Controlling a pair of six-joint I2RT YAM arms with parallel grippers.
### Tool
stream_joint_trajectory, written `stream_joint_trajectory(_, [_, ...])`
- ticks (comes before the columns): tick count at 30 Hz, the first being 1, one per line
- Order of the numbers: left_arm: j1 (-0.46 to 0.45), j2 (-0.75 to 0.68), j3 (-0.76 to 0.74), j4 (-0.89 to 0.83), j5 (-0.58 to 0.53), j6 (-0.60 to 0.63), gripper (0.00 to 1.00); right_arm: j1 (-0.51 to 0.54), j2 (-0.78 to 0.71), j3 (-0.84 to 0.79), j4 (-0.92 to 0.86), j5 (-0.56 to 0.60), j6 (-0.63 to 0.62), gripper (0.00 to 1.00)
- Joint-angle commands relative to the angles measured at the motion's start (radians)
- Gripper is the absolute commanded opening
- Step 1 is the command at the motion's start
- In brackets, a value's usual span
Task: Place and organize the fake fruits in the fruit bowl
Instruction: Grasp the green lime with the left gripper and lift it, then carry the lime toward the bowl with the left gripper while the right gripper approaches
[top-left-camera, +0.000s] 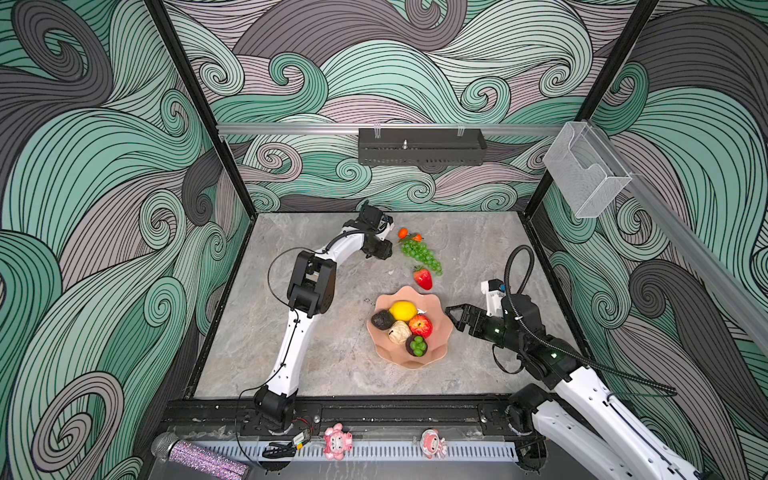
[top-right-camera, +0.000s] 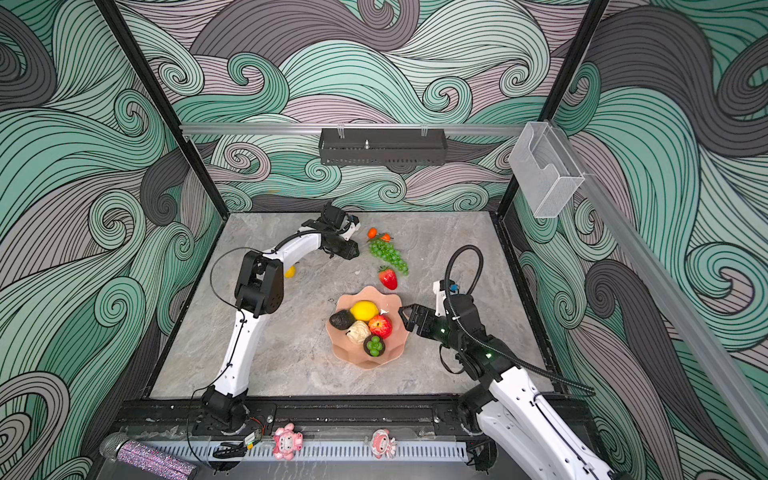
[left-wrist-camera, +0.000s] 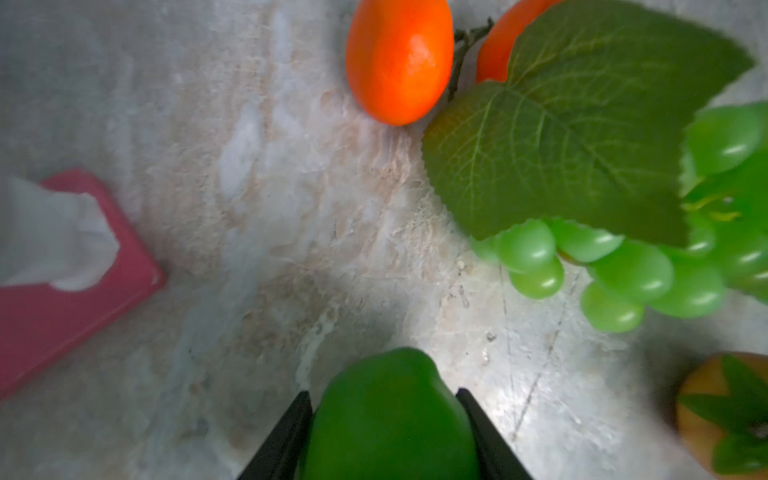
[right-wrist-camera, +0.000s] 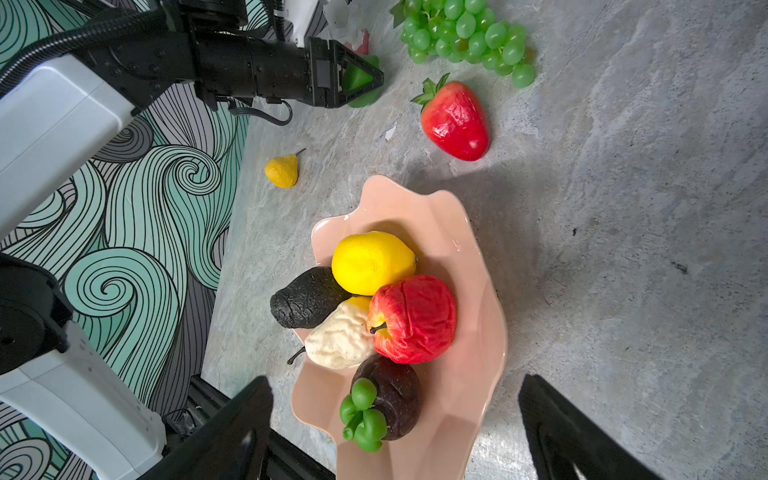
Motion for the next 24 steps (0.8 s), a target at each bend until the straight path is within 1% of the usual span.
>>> stream_joint_trajectory(1, [0.003, -0.154, -0.025, -0.007, 0.016, -0.253, 0.45, -0.003, -0.007, -0.008, 0.029, -0.010, 0.011, 0.99])
stream_joint_trajectory(3, [0.013, -0.232, -0.105, 0.034, 0.072, -0.389, 0.44, -0.003, -0.001, -0.006, 0.035, -0.018, 0.015, 0.99])
stream_joint_trajectory(6, [0.021, -0.357, -0.265, 0.157, 0.152, -0.549, 0.44, -0.002, 0.017, 0.005, 0.087, -0.030, 0.015, 0.99])
stream_joint_trajectory(12, [0.019, -0.566, -0.518, 0.314, 0.216, -0.783, 0.44, 0.003, 0.046, 0.013, 0.145, -0.060, -0.003, 0.97])
stream_joint_trajectory(14, [0.018, -0.637, -0.616, 0.364, 0.227, -0.909, 0.44, 0.012, 0.053, 0.006, 0.191, -0.084, 0.000, 0.96])
stream_joint_trajectory(16, [0.007, -0.699, -0.725, 0.470, 0.253, -1.037, 0.44, 0.031, 0.059, -0.010, 0.265, -0.100, 0.013, 0.95])
stream_joint_trajectory(18, [-0.010, -0.753, -0.817, 0.539, 0.251, -1.158, 0.44, 0.064, 0.068, -0.030, 0.350, -0.086, 0.024, 0.94])
stream_joint_trajectory(20, [-0.038, -0.801, -0.896, 0.605, 0.245, -1.251, 0.44, 0.106, 0.088, -0.045, 0.428, -0.052, 0.015, 0.93])
stream_joint_trajectory(22, [-0.068, -0.836, -0.943, 0.617, 0.225, -1.332, 0.44, 0.145, 0.113, -0.052, 0.505, -0.017, -0.003, 0.93])
stream_joint_trajectory(24, [-0.102, -0.862, -0.987, 0.654, 0.215, -1.402, 0.44, 0.179, 0.143, -0.060, 0.586, 0.005, -0.027, 0.90])
